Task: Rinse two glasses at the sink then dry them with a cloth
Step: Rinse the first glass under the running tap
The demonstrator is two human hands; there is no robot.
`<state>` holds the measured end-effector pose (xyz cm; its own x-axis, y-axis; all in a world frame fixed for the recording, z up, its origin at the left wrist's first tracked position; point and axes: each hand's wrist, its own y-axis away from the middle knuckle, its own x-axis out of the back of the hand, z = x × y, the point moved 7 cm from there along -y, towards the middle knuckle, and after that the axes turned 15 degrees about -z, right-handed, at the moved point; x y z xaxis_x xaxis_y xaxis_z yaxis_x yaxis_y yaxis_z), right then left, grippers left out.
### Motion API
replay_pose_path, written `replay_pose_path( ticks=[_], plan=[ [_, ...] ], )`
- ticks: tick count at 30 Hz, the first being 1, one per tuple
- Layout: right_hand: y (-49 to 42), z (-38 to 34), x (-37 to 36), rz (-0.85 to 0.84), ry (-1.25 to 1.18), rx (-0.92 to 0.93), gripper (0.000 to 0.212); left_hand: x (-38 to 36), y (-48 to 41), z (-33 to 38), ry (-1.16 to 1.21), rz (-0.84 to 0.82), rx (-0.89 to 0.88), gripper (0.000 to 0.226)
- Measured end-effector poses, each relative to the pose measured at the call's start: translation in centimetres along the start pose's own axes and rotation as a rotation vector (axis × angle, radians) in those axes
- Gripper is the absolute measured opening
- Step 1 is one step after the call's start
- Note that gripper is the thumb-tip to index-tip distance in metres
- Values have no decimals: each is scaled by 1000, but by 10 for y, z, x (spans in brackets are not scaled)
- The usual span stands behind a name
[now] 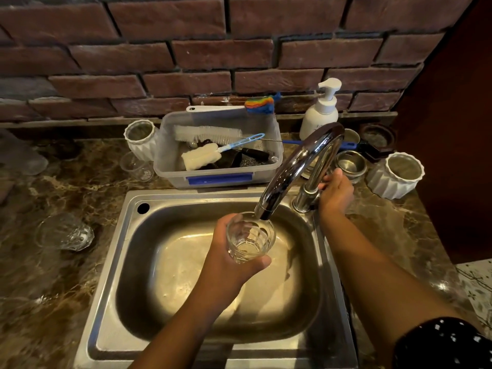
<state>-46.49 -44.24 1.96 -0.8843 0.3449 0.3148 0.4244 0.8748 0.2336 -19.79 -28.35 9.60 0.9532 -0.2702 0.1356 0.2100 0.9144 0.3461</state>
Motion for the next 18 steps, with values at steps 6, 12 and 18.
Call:
replay_pose_path(
  ticks=[6, 12, 18],
  plan=[
    [1, 4, 0, 9, -69, -29, 48, -3, 2, -2, 23, 1, 28, 78],
    [12, 3, 4, -112, -52, 24, 31, -2, 8, -8, 86, 22, 21, 78],
    [83, -17, 16, -150, 45, 126, 44, 2, 16, -9, 153, 1, -32, 76]
  ],
)
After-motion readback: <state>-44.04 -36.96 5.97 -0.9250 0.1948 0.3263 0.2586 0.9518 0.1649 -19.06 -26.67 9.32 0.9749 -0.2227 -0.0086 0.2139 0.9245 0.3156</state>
